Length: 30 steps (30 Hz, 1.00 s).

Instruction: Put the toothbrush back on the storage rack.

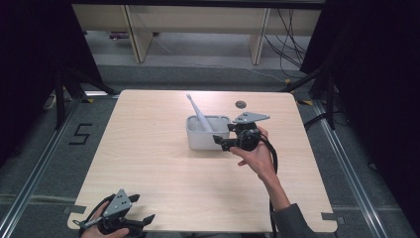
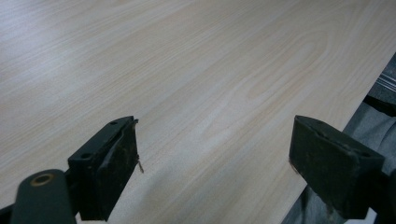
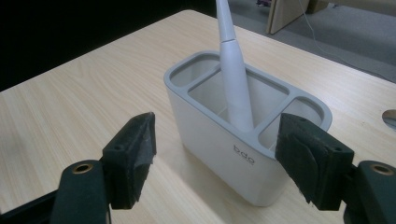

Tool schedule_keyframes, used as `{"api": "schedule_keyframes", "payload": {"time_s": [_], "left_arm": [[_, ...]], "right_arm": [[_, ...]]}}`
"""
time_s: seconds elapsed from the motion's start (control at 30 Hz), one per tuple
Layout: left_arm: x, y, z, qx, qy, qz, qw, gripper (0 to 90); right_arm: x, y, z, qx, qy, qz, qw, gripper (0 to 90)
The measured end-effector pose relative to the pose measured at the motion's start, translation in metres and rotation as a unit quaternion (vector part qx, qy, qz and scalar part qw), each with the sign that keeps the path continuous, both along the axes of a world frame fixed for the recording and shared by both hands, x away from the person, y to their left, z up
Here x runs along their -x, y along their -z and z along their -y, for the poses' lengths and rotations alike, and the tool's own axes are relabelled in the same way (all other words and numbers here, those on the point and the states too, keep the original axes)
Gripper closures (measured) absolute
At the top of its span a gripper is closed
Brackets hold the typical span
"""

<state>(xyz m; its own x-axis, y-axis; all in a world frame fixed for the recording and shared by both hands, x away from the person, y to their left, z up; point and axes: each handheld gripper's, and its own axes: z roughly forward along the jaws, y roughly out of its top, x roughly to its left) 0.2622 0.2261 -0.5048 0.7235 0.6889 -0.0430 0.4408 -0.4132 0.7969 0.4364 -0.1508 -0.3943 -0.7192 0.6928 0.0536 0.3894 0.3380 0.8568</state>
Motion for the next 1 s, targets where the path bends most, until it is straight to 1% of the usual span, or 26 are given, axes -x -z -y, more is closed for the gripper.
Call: {"api": "schedule_keyframes", "payload": {"time_s": [0.03, 0.07, 0.1, 0.13, 0.17, 0.2, 0.27, 0.3, 0.33, 0.37, 0.4, 0.43, 0.5, 0.53, 0.57, 0.6, 0.67, 0.7, 0.73, 0.8, 0.83, 0.87, 0.9, 0.93, 0.97, 1.0], "left_arm": [[0.0, 0.0, 0.0, 0.0, 0.0, 0.0, 1.0, 14.8], [0.001, 0.001, 0.001, 0.011, -0.006, 0.0, 0.9999, 14.9], [0.0, 0.0, 0.001, 0.01, -0.005, 0.0, 0.9999, 14.9], [0.0, 0.0, 0.0, 0.001, -0.001, 0.0, 1.0, 14.8], [0.0, 0.0, 0.0, 0.001, -0.001, 0.0, 1.0, 14.9], [0.001, 0.001, 0.002, 0.011, -0.005, -0.002, 0.9999, 14.9], [0.001, 0.001, 0.003, 0.012, -0.004, -0.004, 0.9999, 14.9], [0.001, 0.001, 0.003, 0.012, -0.004, -0.004, 0.9999, 14.9], [0.001, 0.001, 0.003, 0.013, -0.005, -0.003, 0.9999, 14.8], [0.001, 0.001, 0.003, 0.015, -0.006, -0.002, 0.9999, 14.9], [0.001, 0.001, 0.002, 0.01, -0.005, -0.002, 0.9999, 14.9], [0.001, 0.001, 0.002, 0.01, -0.004, -0.002, 0.9999, 14.9], [0.001, 0.001, 0.002, 0.01, -0.005, -0.002, 0.9999, 14.9], [0.001, 0.001, 0.002, 0.011, -0.004, -0.002, 0.9999, 14.9], [0.001, 0.001, 0.002, 0.011, -0.004, -0.002, 0.9999, 14.9], [0.001, 0.0, 0.002, 0.008, -0.003, -0.001, 1.0, 14.9], [0.001, 0.001, 0.002, 0.011, -0.004, -0.002, 0.9999, 14.9], [0.001, 0.0, 0.002, 0.01, -0.004, -0.002, 0.9999, 14.9], [0.001, 0.0, 0.002, 0.01, -0.004, -0.002, 0.9999, 14.9], [0.001, 0.0, 0.002, 0.008, -0.003, -0.001, 1.0, 14.9], [0.001, 0.0, 0.002, 0.008, -0.004, -0.001, 1.0, 14.9], [0.001, 0.0, 0.002, 0.007, -0.003, -0.001, 1.0, 14.9], [0.001, 0.0, 0.002, 0.007, -0.003, -0.001, 1.0, 14.9], [0.001, 0.0, 0.002, 0.01, -0.004, -0.001, 0.9999, 14.8], [0.001, 0.001, 0.002, 0.011, -0.004, -0.002, 0.9999, 14.9], [0.001, 0.0, 0.002, 0.011, -0.004, -0.002, 0.9999, 14.9]], "right_arm": [[0.003, 0.0, -0.001, -0.004, 0.006, -0.006, 1.0, 29.1], [0.004, -0.001, 0.0, 0.003, 0.0, -0.004, 1.0, 29.0], [0.005, -0.001, 0.001, 0.007, -0.001, 0.001, 1.0, 28.6], [0.006, 0.0, 0.0, 0.001, -0.006, -0.005, 1.0, 28.2], [0.006, 0.0, 0.0, 0.001, -0.006, -0.005, 1.0, 28.2], [0.01, 0.001, 0.001, 0.004, 0.0, -0.003, 1.0, 27.1], [0.013, 0.001, 0.002, 0.009, 0.0, -0.006, 0.9999, 27.0], [0.014, 0.002, 0.003, 0.006, 0.0, 0.0, 1.0, 26.8], [0.016, 0.001, 0.003, 0.006, 0.001, -0.008, 0.9999, 26.3], [0.017, 0.001, 0.004, 0.007, 0.002, -0.008, 0.9999, 25.8], [0.017, 0.001, 0.005, 0.011, -0.002, 0.003, 0.9999, 25.7], [0.019, 0.001, 0.006, 0.011, 0.002, 0.002, 0.9999, 25.6], [0.022, 0.002, 0.006, 0.009, 0.002, -0.008, 0.9999, 24.7], [0.022, 0.003, 0.006, 0.01, -0.003, 0.003, 0.9999, 24.6], [0.024, 0.003, 0.007, 0.013, 0.002, -0.008, 0.9999, 24.5], [0.024, 0.004, 0.008, 0.016, 0.0, -0.002, 0.9999, 24.5], [0.027, 0.006, 0.009, 0.016, 0.002, -0.01, 0.9998, 23.9], [0.026, 0.007, 0.009, 0.017, -0.004, -0.003, 0.9998, 23.7], [0.028, 0.008, 0.01, 0.018, 0.004, -0.01, 0.9998, 23.6], [0.031, 0.01, 0.012, 0.023, 0.004, -0.012, 0.9997, 22.4], [0.032, 0.012, 0.012, 0.021, 0.008, -0.012, 0.9997, 22.0], [0.034, 0.013, 0.013, 0.018, 0.012, -0.024, 0.9995, 21.8], [0.034, 0.013, 0.013, 0.018, 0.012, -0.024, 0.9995, 21.8], [0.036, 0.016, 0.015, 0.02, 0.007, -0.017, 0.9996, 21.5], [0.038, 0.017, 0.016, 0.019, 0.016, -0.024, 0.9994, 21.2], [0.037, 0.018, 0.018, 0.027, 0.005, -0.016, 0.9995, 20.8]]}}
